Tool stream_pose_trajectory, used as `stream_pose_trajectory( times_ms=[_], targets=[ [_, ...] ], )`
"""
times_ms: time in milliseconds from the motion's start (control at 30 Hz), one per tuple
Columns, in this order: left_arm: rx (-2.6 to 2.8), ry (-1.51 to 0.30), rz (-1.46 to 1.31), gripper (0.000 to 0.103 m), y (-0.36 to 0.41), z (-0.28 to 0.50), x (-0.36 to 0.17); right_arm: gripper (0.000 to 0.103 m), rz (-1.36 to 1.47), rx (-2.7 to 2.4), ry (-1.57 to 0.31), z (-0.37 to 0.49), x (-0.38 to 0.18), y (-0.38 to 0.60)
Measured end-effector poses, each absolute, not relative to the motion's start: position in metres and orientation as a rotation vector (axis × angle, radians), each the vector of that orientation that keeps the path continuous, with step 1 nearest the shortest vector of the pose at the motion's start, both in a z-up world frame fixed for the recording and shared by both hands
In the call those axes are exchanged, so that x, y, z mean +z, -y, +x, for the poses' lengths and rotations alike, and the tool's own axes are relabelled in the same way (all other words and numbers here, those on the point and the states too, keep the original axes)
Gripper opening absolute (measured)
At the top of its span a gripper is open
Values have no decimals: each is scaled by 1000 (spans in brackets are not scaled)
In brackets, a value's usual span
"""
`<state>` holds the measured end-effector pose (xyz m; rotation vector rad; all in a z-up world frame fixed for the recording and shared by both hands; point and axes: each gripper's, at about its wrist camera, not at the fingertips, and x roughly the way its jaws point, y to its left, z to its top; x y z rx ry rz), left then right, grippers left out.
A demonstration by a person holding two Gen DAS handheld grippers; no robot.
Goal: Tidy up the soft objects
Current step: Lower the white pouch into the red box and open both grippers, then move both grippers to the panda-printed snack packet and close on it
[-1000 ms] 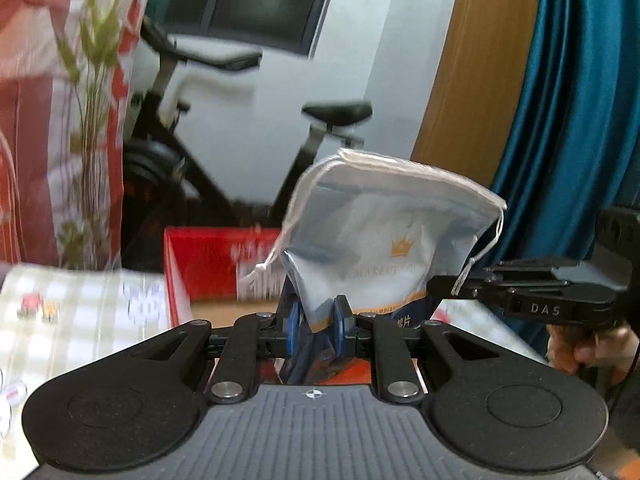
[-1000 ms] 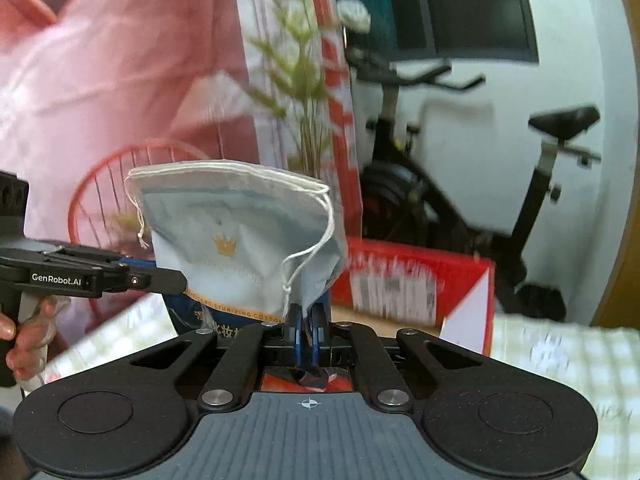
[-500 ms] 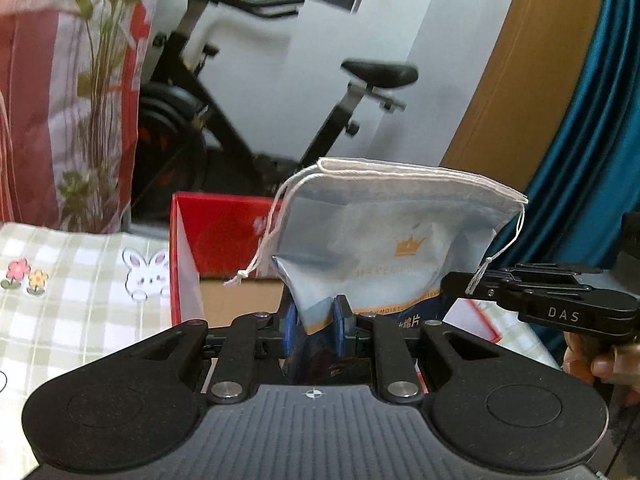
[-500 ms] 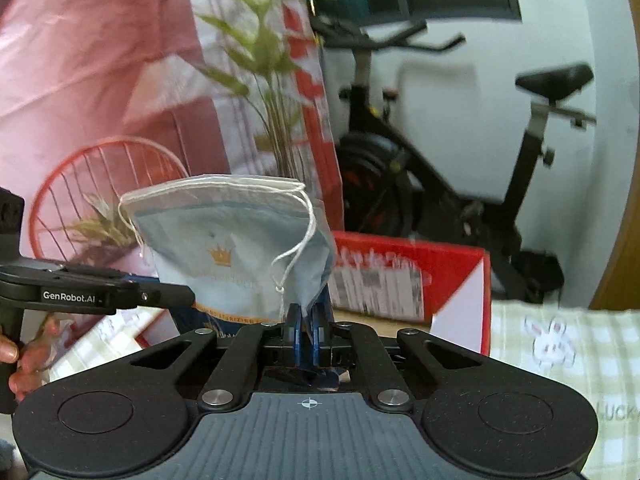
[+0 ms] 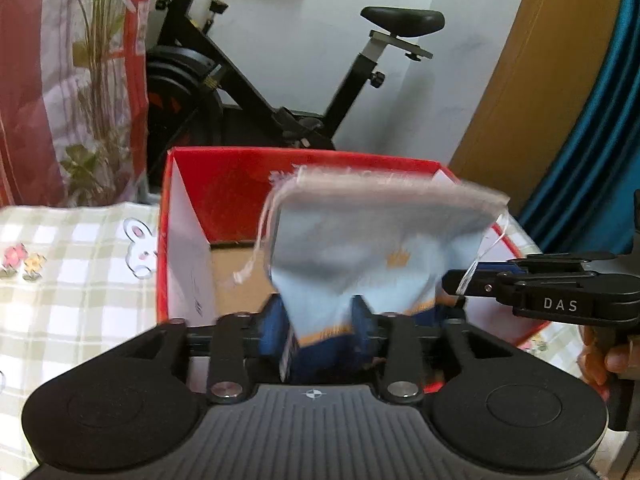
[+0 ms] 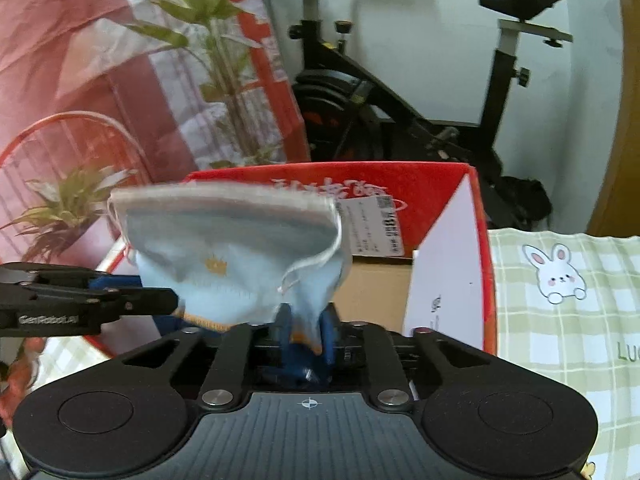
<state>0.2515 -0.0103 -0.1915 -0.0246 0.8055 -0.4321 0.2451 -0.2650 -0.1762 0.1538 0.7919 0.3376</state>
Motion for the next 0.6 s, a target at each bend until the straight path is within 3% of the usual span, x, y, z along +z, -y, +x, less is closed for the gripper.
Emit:
stream_pose_trajectory(
  times_ms=[133, 233, 600],
  targets=[
    [-416, -761, -7, 60, 6, 243, -183, 30, 163, 294, -781, 242, -178, 271],
    [-403, -741, -7, 61, 0, 236, -177, 34, 144, 269, -755, 233, -176, 275],
    [-458, -704, -52, 61, -13, 185, -158, 35, 53, 384, -671, 180, -142, 262]
  ],
)
